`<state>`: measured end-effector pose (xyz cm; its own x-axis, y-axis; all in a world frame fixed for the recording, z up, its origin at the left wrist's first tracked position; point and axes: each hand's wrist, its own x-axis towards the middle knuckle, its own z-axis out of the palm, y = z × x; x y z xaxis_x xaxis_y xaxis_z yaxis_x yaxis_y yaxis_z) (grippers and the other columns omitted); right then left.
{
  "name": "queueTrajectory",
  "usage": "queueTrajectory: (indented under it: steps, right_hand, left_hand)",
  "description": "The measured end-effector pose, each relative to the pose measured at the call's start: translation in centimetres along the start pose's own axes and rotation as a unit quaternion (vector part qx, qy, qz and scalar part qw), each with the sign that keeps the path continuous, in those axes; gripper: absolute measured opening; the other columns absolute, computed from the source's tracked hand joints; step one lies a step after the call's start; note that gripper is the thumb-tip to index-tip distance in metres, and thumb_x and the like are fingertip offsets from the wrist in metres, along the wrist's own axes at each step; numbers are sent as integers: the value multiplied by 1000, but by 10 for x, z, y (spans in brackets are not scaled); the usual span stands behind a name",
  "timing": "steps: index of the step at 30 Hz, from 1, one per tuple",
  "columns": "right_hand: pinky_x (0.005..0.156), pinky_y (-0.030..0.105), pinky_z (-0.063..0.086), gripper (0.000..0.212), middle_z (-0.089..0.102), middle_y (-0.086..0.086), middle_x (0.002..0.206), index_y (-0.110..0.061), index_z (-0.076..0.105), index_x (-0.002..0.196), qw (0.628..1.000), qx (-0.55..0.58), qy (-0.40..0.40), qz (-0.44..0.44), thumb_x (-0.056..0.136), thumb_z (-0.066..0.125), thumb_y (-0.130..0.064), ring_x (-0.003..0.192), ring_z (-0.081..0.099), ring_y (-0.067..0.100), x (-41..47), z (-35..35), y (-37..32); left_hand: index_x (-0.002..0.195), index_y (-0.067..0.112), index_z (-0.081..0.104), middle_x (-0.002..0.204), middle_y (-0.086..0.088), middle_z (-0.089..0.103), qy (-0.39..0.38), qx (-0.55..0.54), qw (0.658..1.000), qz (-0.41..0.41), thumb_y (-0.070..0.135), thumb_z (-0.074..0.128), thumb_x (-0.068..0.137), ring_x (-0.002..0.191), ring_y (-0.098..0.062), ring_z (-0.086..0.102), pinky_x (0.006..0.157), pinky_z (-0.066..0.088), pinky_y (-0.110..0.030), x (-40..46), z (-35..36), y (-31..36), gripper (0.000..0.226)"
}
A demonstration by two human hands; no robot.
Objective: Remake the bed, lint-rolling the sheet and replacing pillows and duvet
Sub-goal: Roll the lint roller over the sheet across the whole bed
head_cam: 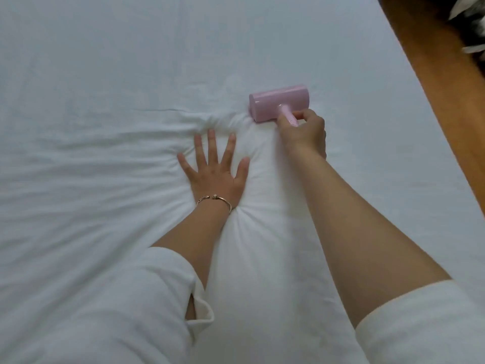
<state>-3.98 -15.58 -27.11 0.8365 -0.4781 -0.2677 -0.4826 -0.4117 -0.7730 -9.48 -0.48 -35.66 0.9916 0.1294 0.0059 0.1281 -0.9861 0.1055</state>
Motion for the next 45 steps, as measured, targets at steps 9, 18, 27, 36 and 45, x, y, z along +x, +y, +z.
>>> queueTrajectory:
  steps: [9, 18, 27, 36, 45]
  right_hand:
    - [74, 31, 45, 22, 63, -10, 88, -30, 58, 96, 999, -25, -3, 48, 88, 54, -50, 87, 62, 23, -101, -50, 51]
    - [72, 31, 40, 19, 59, -17, 84, -35, 60, 98, 993, -18, -13, 113, 84, 60, -48, 88, 61, 19, -227, -122, 133]
    - [68, 30, 42, 18, 64, -12, 90, -38, 59, 97, 989, -33, -24, 140, 84, 62, -50, 83, 63, 18, -370, -195, 234]
    - [65, 28, 45, 15, 63, -13, 89, -37, 58, 99, 989, -16, -49, 136, 88, 62, -47, 81, 60, 9, -517, -277, 346]
    - [68, 39, 52, 11, 65, -8, 74, -37, 59, 85, 991, -1, -20, 136, 84, 69, -41, 68, 62, 15, -615, -330, 438]
  left_hand:
    - [149, 43, -12, 160, 3, -19, -94, 10, 995, 13, 71, 1, 89, 146, -23, -21, 112, -12, -63, -8, -32, 0, 68]
    - [152, 36, -7, 162, 2, -11, -137, -21, 989, 57, 61, 11, 96, 148, -19, -13, 119, -8, -45, -139, -53, 14, 64]
    - [152, 39, -6, 161, 5, -13, -136, -34, 988, 62, 55, 11, 98, 147, -17, -16, 118, -11, -41, -346, -53, 14, 58]
    - [146, 45, -17, 160, 8, -19, -167, -32, 985, 30, 56, 2, 97, 146, -18, -21, 116, -17, -44, -554, -58, 28, 54]
    - [139, 40, -37, 147, 4, -45, -211, -3, 975, 68, 68, -19, 79, 135, -20, -43, 112, -23, -49, -679, -51, 26, 68]
